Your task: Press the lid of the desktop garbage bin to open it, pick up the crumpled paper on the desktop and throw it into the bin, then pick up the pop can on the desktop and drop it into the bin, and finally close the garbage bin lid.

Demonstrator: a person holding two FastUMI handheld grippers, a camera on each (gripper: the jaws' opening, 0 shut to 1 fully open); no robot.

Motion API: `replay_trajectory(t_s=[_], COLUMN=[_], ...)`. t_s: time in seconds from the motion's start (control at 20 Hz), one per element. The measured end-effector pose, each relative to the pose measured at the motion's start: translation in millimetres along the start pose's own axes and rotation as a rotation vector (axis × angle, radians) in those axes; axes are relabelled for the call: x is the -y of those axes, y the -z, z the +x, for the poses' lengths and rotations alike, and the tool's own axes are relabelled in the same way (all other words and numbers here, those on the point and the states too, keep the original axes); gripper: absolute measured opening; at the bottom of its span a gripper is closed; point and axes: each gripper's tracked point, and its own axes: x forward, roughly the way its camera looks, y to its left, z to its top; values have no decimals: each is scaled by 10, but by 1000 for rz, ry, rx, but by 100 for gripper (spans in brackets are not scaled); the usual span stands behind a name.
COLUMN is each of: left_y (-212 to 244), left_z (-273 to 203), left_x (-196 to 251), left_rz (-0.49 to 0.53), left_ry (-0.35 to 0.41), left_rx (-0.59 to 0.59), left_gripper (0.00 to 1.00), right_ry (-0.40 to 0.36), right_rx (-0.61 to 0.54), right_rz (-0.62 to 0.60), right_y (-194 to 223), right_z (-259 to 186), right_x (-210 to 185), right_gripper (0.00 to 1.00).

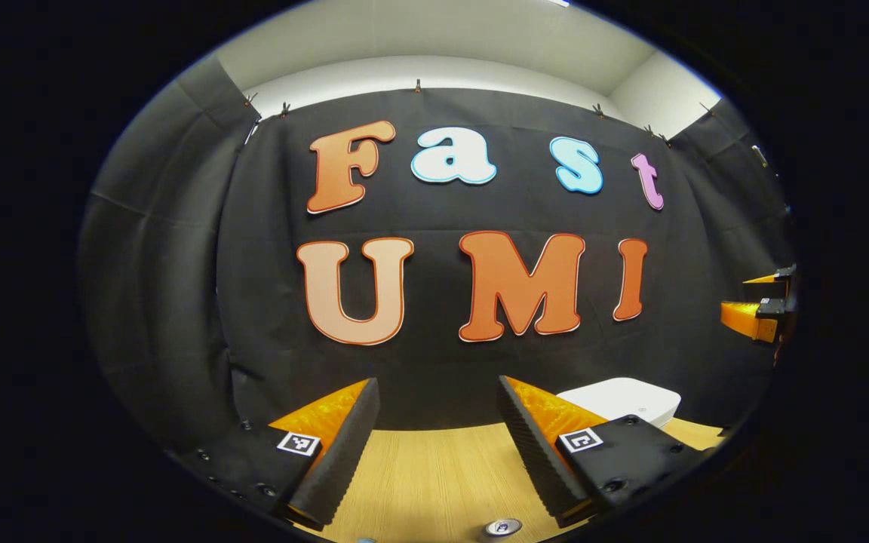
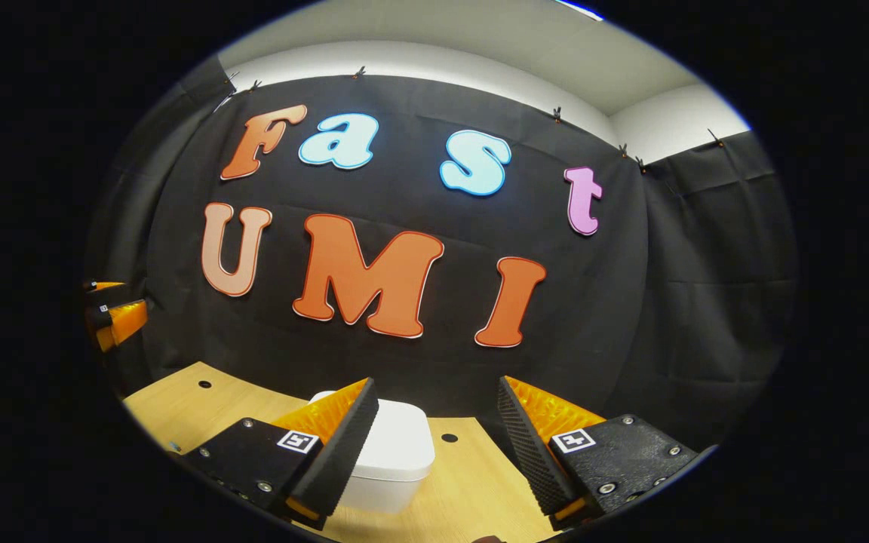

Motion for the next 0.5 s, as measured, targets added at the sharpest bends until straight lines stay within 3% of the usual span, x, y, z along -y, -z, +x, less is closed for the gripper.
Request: replay_trajectory(t_s=[0.15,0.5], left_y=[61,162], left_z=[15,13], left_x=[11,64], left_rz=[-5,8], left_ry=[-14,-16], left_rx=[-14,-39], left_gripper=[100,99], right_ry=[-19,-98], right_rx=[-13,-70], right_rz=[1,9], right_y=[60,326], right_z=[45,216], right_x=[-62,-337], right_gripper=[96,93])
